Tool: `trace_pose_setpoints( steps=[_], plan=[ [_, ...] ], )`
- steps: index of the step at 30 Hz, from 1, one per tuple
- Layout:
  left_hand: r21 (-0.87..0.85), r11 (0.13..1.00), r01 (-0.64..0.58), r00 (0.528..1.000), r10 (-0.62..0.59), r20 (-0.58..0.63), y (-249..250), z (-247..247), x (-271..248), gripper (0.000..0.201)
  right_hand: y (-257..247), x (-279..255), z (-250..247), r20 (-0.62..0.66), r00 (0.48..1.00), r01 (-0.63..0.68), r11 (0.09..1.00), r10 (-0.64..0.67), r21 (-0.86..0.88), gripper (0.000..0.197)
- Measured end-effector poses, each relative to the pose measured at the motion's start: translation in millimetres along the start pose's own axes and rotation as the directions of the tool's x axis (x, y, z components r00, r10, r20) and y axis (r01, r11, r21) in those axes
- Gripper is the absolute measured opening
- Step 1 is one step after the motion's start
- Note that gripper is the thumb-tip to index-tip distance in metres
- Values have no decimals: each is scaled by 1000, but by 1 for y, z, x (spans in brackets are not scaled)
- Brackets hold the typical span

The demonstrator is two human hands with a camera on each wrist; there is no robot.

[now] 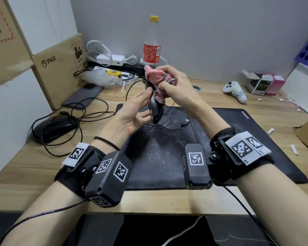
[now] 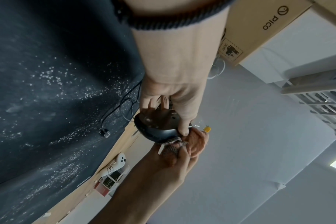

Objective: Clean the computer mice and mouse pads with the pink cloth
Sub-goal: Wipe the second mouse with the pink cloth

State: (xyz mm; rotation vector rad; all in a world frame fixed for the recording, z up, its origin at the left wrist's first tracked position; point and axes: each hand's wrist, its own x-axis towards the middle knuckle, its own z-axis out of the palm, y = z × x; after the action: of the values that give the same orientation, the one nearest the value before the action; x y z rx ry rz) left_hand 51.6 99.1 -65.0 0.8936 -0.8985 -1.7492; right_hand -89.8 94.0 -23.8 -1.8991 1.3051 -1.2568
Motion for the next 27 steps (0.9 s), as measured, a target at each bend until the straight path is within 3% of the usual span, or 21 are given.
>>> trace_pose_setpoints(
  steps=[3,9,12,15,22,25,27],
  plan=[
    [-26,1000,-15,997,14,-71,4,1,1,15,3,2,7,24,998,55,989,-52,-139,32],
    [-109,994,-21,987,3,-159,10,2,4,12,3,-2,15,-10,993,114,962,-120,-248,25],
    [-215,976,30,991,-58,-123,11,3,4,25,4,-8,18,17,991,132,962,-131,-238,22],
    [-275,960,51,993,-78,-89,12,5,2,36,7,-14,19,72,989,144,963,-130,-228,23],
    [-196,979,63,963,-111,-247,15,2,2,27,12,-21,16,196,972,167,968,-130,-186,33],
    [-233,972,18,953,-88,-291,23,-3,3,37,20,-28,13,297,952,156,956,-78,-249,33],
    [-267,963,-41,967,-29,-254,33,-2,1,35,32,-36,15,340,941,121,943,-9,-311,29]
  ],
)
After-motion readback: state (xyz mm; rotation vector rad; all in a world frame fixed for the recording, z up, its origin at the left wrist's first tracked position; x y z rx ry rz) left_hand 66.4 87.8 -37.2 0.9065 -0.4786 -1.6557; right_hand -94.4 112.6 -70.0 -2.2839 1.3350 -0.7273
